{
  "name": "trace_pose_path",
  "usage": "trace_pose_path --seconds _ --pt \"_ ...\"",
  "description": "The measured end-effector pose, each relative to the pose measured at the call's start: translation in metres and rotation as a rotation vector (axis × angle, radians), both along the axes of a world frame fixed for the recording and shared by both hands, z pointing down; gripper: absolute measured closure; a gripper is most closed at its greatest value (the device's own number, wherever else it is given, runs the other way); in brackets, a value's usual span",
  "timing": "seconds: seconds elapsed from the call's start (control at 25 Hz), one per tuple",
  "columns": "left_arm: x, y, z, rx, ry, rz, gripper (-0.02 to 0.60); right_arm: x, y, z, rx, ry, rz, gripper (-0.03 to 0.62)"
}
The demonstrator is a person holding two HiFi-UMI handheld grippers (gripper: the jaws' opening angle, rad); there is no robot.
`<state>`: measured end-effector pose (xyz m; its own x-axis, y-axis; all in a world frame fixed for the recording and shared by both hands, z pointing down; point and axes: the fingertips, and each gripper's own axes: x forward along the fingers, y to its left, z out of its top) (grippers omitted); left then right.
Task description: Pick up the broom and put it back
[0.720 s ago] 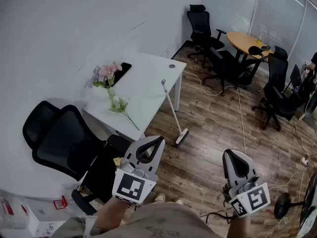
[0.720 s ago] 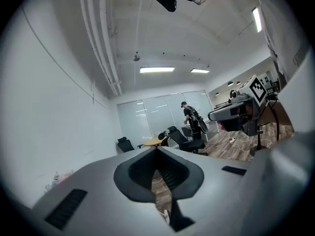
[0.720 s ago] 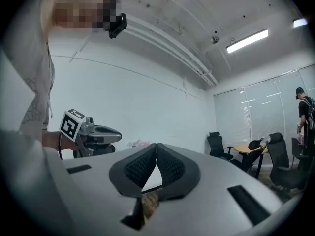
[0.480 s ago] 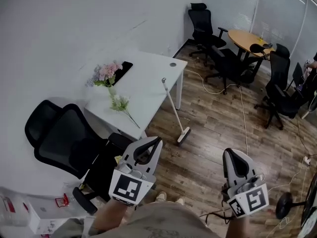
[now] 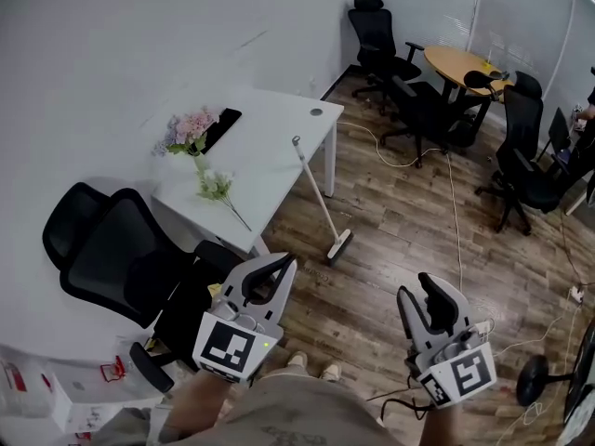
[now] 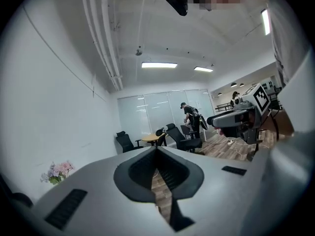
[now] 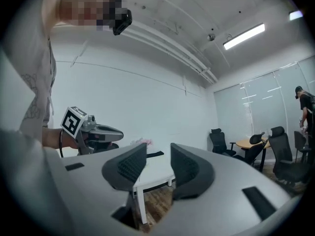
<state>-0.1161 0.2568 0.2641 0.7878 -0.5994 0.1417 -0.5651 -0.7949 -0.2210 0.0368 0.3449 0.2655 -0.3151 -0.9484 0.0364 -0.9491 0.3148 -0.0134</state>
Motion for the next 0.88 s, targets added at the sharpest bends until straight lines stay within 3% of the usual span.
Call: trace_pose_path --seconds 0.04,0.12,0.36,0.52,0.88 --pt "0.001 0.002 0.0 0.008 -0.005 -0.004 0.565 0.002 0.002 0.0 0.004 -0.018 -0.005 0.415" --pt "0.003 0.004 -0.001 0.01 0.011 -0.018 0.565 0.009 0.005 -0.001 0.017 -0.04 0.003 0.371" --pt "0.006 0.003 0.001 -0.015 0.06 -0.05 0.565 0.02 0.012 -0.002 0.037 -0.071 0.015 0.367" --pt "0.012 -0.007 0.007 0.013 0.062 -0.036 0.565 0.026 0.003 0.009 0.023 -0.004 -0.01 0.367" --pt "0.023 -0.063 0.028 -0.014 0.064 -0.066 0.565 0.043 -0.056 0.036 -0.028 -0.001 -0.019 0.367"
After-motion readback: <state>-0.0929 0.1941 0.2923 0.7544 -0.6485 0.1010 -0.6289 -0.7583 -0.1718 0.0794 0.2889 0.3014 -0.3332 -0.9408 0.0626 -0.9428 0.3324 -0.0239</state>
